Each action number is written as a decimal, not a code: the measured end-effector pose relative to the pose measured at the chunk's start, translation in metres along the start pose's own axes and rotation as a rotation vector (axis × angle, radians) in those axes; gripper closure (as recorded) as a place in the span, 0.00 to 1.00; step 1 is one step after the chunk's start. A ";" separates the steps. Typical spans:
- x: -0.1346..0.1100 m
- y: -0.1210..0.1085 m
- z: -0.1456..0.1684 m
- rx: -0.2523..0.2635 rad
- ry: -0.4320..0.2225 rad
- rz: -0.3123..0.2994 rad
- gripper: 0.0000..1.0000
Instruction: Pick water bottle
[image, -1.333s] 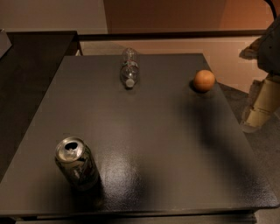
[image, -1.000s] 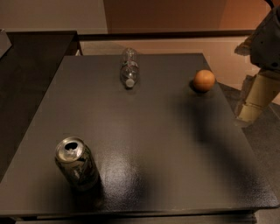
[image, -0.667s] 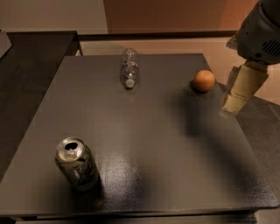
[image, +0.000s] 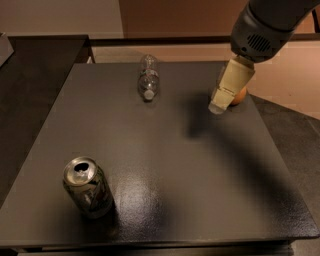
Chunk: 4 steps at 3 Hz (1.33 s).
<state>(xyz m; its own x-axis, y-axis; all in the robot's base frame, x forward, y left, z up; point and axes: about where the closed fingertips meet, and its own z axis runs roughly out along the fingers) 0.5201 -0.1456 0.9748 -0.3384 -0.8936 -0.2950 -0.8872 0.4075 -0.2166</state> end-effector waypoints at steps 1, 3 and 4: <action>-0.025 -0.024 0.037 -0.034 0.002 0.091 0.00; -0.067 -0.068 0.090 -0.101 0.049 0.308 0.00; -0.094 -0.077 0.107 -0.139 0.065 0.414 0.00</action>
Offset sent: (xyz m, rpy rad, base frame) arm 0.1255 0.0492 -0.0557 0.1008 0.1830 -0.2781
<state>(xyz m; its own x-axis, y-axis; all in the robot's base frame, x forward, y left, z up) 0.6534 -0.0731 0.9198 -0.6891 -0.6723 -0.2705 -0.7052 0.7081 0.0364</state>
